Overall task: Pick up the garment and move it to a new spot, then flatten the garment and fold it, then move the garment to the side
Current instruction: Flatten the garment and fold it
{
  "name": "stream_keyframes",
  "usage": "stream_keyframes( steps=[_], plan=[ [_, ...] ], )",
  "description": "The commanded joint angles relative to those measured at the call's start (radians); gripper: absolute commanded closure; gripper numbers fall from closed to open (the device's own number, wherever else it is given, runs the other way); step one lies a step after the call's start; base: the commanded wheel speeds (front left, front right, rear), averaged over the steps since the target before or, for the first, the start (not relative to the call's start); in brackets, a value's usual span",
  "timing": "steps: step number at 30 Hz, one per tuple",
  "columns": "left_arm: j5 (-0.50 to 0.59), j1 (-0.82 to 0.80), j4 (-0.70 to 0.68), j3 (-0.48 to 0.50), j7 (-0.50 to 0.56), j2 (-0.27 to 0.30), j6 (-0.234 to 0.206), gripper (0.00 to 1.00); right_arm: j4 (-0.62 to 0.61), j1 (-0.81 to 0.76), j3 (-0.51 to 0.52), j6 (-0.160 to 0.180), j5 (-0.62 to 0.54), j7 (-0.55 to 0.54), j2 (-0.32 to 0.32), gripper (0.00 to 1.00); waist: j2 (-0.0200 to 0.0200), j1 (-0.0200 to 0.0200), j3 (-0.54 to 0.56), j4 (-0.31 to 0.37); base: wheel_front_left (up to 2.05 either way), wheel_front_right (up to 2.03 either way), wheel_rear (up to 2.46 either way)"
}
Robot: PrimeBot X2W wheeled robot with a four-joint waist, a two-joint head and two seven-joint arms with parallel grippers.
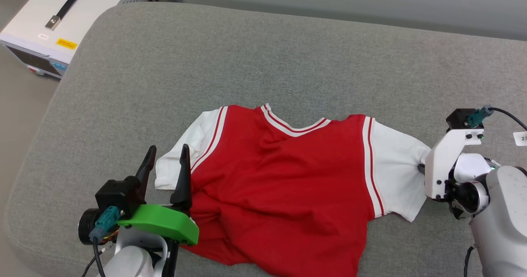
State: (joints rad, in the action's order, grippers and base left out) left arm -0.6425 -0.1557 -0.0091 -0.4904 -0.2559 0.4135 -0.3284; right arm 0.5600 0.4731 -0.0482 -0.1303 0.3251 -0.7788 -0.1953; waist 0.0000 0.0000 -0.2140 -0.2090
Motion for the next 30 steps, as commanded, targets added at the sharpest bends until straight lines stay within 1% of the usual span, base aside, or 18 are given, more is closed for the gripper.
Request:
stream_keyframes(
  steps=[1, 5, 9, 13, 16, 19, 22, 24, 26, 30],
  plan=[
    [0.015, 0.0, 0.006, 0.008, -0.006, -0.004, 0.008, 0.0, 0.025, -0.06, -0.016, 0.0, 0.012, 0.004, 0.02, 1.0, 0.0, 0.0, 0.012, 0.008, 0.0, 0.0, 0.0],
    [0.018, 0.013, 0.017, 0.02, -0.006, 0.003, 0.013, 0.0, -0.065, -0.063, 0.021, 0.0, 0.021, 0.063, -0.007, 1.0, 0.0, 0.0, 0.04, 0.023, 0.0, 0.0, 0.0],
    [0.01, 0.021, 0.02, 0.025, 0.007, 0.025, 0.021, 0.0, -0.175, -0.12, 0.072, 0.0, 0.024, 0.086, -0.033, 1.0, 0.0, 0.0, 0.069, 0.039, 0.0, 0.0, 0.0],
    [-0.024, 0.014, 0.014, 0.035, 0.058, 0.056, 0.044, 0.0, -0.295, -0.217, 0.14, 0.0, 0.015, 0.074, -0.045, 1.0, 0.0, 0.0, 0.086, 0.06, 0.0, 0.0, 0.0],
    [-0.052, -0.005, 0.016, 0.037, 0.129, 0.093, 0.07, 0.0, -0.386, -0.298, 0.189, 0.0, 0.005, 0.051, -0.037, 1.0, 0.0, 0.0, 0.091, 0.081, 0.0, 0.0, 0.0],
    [-0.087, -0.04, 0.033, 0.028, 0.229, 0.138, 0.113, 0.0, -0.457, -0.357, 0.221, 0.0, -0.003, 0.027, -0.02, 1.0, 0.0, 0.0, 0.085, 0.105, 0.0, 0.0, 0.0],
    [-0.135, -0.095, 0.065, 0.007, 0.355, 0.178, 0.18, 0.0, -0.521, -0.395, 0.239, 0.0, -0.011, 0.007, 0.009, 1.0, 0.0, 0.0, 0.064, 0.131, 0.0, 0.0, 0.0],
    [-0.166, -0.138, 0.095, -0.011, 0.437, 0.194, 0.225, 0.0, -0.551, -0.404, 0.24, 0.0, -0.013, -0.001, 0.031, 1.0, 0.0, 0.0, 0.045, 0.148, 0.0, 0.0, 0.0],
    [-0.199, -0.183, 0.131, -0.025, 0.509, 0.198, 0.267, 0.0, -0.575, -0.405, 0.235, 0.0, -0.016, -0.005, 0.048, 1.0, 0.0, 0.0, 0.02, 0.163, 0.0, 0.0, 0.0],
    [-0.225, -0.277, 0.216, -0.045, 0.588, 0.191, 0.325, 0.0, -0.597, -0.395, 0.222, 0.0, -0.015, -0.002, 0.07, 1.0, 0.0, 0.0, -0.03, 0.192, 0.0, 0.0, 0.0]
  ],
)
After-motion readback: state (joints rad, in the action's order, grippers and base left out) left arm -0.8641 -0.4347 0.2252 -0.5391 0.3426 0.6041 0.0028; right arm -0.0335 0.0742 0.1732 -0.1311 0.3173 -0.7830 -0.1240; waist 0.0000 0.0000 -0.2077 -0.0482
